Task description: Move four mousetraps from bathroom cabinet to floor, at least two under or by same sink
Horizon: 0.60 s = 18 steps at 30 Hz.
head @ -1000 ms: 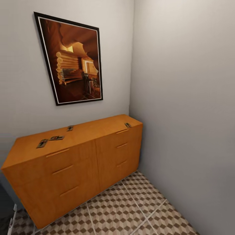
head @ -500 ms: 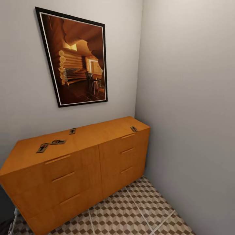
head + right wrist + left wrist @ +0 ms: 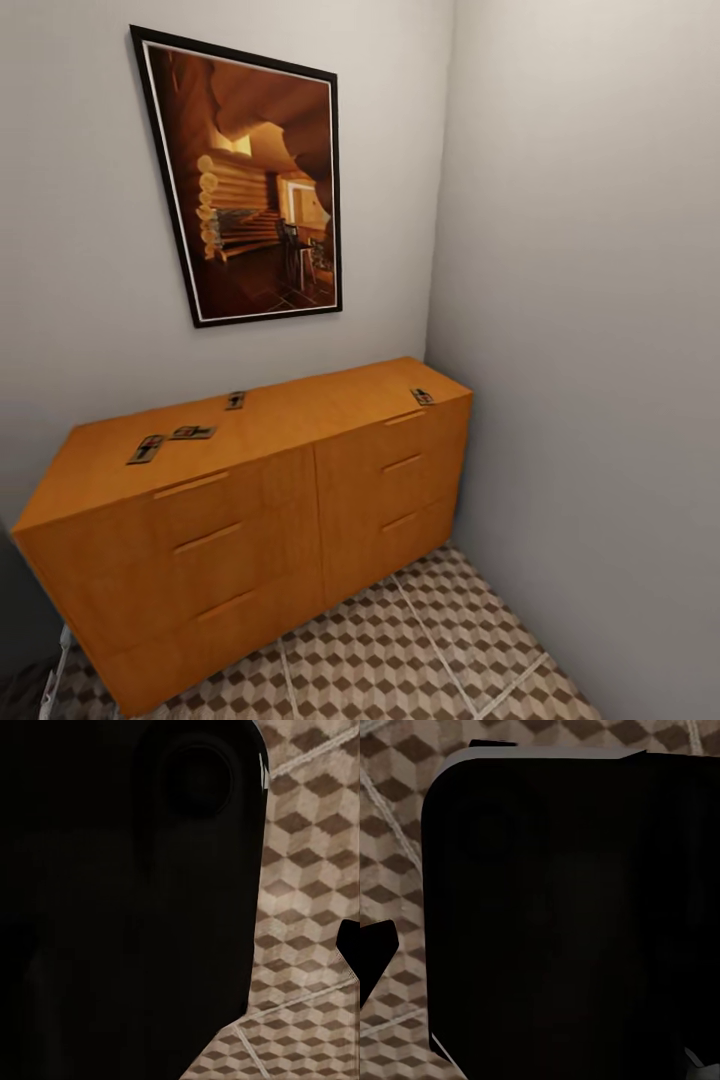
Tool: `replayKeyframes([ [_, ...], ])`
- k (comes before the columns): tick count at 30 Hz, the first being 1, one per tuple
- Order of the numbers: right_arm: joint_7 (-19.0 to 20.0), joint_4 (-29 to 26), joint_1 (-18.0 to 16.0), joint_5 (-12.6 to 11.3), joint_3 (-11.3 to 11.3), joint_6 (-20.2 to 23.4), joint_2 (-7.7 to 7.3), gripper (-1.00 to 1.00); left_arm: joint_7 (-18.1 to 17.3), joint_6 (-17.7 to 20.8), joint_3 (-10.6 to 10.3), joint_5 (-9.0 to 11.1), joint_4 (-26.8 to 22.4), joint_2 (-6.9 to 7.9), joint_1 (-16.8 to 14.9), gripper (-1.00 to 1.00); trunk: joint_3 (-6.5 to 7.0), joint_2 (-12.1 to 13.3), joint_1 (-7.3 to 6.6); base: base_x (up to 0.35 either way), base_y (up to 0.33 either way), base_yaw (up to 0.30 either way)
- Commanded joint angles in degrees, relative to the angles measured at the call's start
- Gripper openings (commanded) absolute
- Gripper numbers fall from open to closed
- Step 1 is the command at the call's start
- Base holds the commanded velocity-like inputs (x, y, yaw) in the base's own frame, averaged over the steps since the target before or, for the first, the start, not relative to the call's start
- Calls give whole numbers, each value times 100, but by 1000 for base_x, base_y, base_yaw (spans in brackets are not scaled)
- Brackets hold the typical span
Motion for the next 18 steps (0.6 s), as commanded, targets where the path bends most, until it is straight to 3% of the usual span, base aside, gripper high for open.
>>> replayKeyframes([
  [1, -1, 0, -1, -1, 2, -5, 0, 100, -1, -12, 4, 34, -1, -1, -1, 100, -4, -2, 0, 1, 0, 237],
  [18, -1, 1, -1, -4, 2, -5, 0, 100, -1, -12, -1, 34, -1, -1, -1, 100, -4, -2, 0, 2, 0, 235],
])
